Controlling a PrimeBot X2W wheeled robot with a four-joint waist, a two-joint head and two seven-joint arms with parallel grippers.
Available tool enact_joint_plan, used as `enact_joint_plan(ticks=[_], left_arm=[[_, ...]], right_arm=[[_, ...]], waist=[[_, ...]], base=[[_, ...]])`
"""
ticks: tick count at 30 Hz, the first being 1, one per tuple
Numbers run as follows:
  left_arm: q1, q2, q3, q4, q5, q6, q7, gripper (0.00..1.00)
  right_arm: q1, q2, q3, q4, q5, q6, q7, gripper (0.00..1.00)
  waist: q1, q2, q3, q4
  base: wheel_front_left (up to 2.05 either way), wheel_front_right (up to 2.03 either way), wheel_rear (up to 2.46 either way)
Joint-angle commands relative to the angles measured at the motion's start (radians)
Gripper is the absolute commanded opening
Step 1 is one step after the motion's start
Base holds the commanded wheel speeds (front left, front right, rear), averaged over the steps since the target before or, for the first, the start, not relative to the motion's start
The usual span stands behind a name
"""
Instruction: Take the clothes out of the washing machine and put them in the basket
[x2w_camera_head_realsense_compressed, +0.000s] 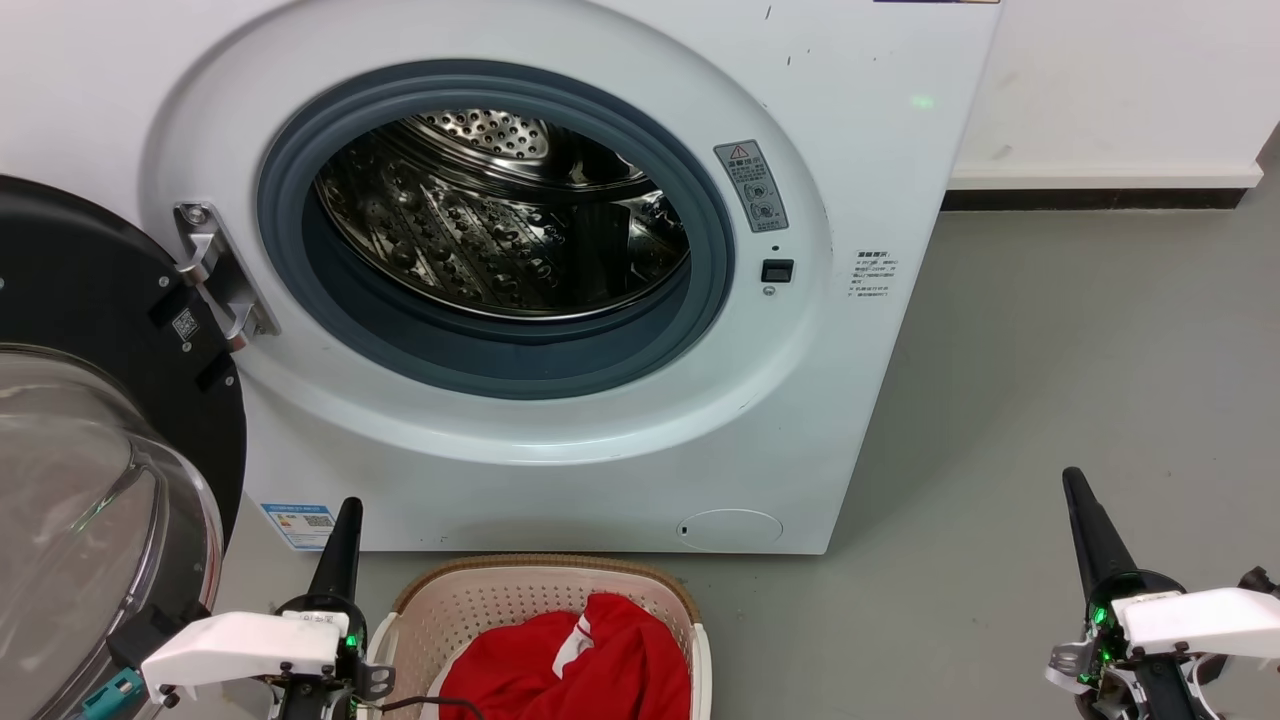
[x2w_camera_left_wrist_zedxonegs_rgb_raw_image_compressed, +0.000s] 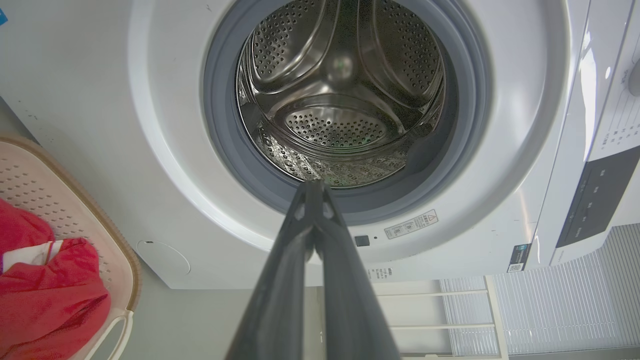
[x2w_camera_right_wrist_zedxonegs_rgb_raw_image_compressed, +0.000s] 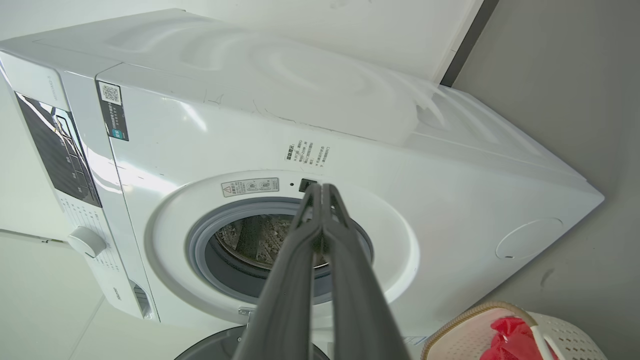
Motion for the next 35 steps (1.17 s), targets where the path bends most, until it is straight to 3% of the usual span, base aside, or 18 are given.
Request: enact_joint_plan(ticks=[1, 21, 35], left_arm=[[-0.021, -0.001, 0.003, -0.001, -0.024, -0.006, 0.007, 0.0], [-0.041, -0.002, 0.014, 0.012, -0.206, -0.016, 0.05, 0.0], [-0.044, -0.002, 0.017, 0.015, -0.268, -0.018, 0.064, 0.0]], right_arm=[[-0.024, -0.005, -0.002, 0.001, 0.027, 0.0, 0.006, 0.0], [-0.048, -0.004, -0.005, 0.027, 0.218, 0.0, 0.05, 0.0], [-0.052, -0.004, -0.007, 0.035, 0.283, 0.0, 0.067, 0.0]], waist=[[0.0, 0.0, 0.0, 0.0], [-0.0001, 0.0, -0.003, 0.003], [-0.0001, 0.0, -0.004, 0.005]], base=[[0.0, 0.0, 0.0], [0.0, 0.0, 0.0], [0.0, 0.0, 0.0]])
